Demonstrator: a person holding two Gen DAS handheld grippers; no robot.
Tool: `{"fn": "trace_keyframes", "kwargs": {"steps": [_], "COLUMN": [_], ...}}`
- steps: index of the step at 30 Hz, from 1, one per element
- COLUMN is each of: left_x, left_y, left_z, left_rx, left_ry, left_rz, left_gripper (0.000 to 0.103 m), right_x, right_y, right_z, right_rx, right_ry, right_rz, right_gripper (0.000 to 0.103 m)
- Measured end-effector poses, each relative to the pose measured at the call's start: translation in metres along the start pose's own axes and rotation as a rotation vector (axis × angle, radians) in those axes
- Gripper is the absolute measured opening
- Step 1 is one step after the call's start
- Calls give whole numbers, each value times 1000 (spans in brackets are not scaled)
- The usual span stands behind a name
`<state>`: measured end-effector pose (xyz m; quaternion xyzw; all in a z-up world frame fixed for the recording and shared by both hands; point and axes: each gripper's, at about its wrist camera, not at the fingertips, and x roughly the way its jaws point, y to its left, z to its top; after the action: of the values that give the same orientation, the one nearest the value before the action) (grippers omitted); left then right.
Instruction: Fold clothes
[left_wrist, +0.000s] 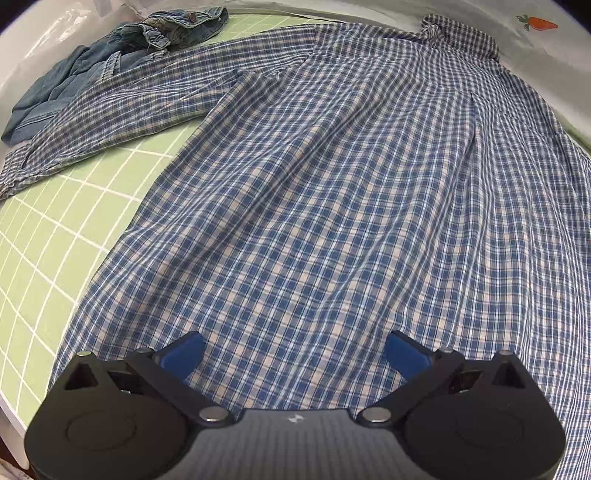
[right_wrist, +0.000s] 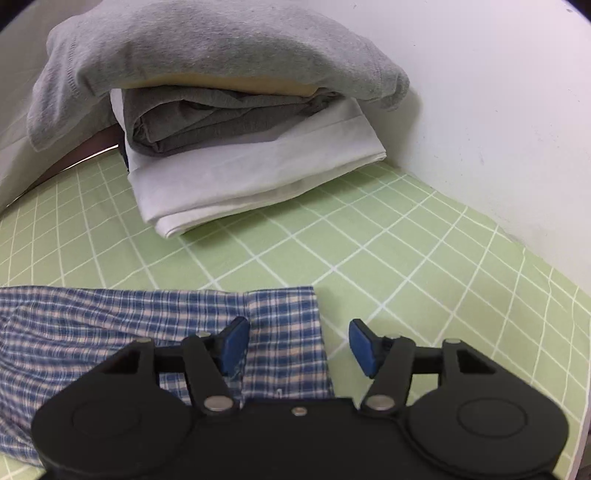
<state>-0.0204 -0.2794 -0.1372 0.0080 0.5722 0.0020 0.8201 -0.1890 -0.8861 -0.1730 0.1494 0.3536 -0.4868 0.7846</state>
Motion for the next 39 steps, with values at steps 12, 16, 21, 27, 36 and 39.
{"fn": "trace_keyframes", "kwargs": {"steps": [12,16,21,27,36,39], "left_x": [-1,0,-1,-5,-51,-58], "left_y": [-4,-1,0,-1,58,81], "left_z": [1,-1,-6,-10,-23,-25], "left_rx": [3,11,11,50,-22,-42], "left_ry": [-19,-30,-61,-83,-204,-230], "left_rz": [-2,-6,-7,-32,-125,-110], "left_gripper": [103,103,103,103,103,103], "right_x": [36,26,-24,-101,-201,-230], "right_y": [11,13,23,51,98,115], "right_z": [40,46,33,-33,-133,-150], "right_rx": [-95,-109,-101,-50,-197,-276], "right_ry": [-22,-12,-49,60,150,130], "right_rz": [-99,-115,-10,258,486,521], "right_gripper": [69,73,90,96,102,103]}}
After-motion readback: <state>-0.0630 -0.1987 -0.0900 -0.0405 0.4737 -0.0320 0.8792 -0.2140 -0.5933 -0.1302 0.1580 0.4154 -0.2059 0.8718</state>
